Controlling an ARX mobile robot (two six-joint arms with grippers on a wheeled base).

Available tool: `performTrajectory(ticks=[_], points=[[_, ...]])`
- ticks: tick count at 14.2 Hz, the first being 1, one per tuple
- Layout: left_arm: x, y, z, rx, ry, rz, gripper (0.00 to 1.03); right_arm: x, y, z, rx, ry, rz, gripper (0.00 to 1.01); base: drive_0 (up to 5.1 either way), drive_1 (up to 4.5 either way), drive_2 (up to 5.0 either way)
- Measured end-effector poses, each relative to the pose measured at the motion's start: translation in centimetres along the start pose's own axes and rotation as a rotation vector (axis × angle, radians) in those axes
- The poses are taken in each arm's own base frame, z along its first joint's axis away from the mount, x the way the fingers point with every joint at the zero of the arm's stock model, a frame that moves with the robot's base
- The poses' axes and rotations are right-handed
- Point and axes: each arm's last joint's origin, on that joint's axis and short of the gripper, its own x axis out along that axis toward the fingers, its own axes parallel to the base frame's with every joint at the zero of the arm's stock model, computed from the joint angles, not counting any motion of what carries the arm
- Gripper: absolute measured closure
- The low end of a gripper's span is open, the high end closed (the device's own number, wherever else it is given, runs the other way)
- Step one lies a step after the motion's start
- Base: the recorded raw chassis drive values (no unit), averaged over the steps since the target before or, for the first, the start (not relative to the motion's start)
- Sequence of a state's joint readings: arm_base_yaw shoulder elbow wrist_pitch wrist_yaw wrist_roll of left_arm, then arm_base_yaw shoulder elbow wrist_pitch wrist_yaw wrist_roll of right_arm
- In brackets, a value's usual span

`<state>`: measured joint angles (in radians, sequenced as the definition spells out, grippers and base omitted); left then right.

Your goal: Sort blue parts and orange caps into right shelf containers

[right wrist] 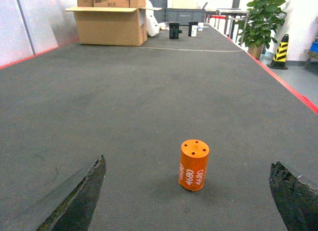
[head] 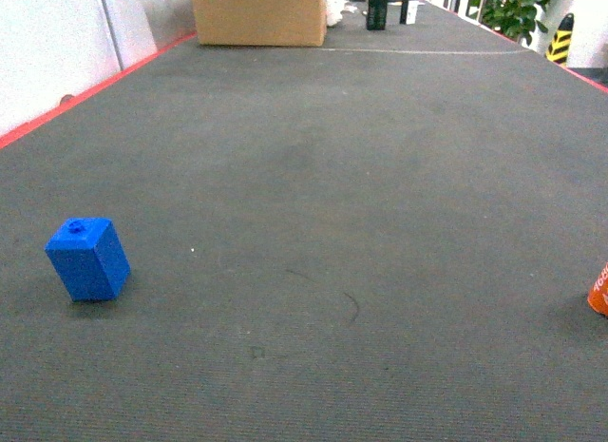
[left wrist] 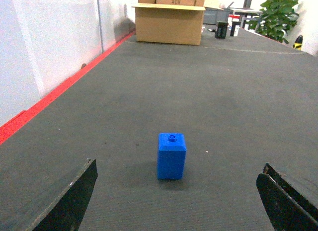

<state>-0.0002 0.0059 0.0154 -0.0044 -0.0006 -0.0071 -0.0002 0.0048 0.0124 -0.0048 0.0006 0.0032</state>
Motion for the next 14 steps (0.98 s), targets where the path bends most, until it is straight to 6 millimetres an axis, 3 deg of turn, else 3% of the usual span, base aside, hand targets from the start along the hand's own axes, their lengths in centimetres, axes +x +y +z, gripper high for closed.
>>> performTrajectory(ticks=[14], points=[[0.00,0.00,0.00,0.000,0.000,0.000,0.05,0.00,0.00,0.01,0.000,0.000,0.000,0.03,0.0,0.00,0.0]])
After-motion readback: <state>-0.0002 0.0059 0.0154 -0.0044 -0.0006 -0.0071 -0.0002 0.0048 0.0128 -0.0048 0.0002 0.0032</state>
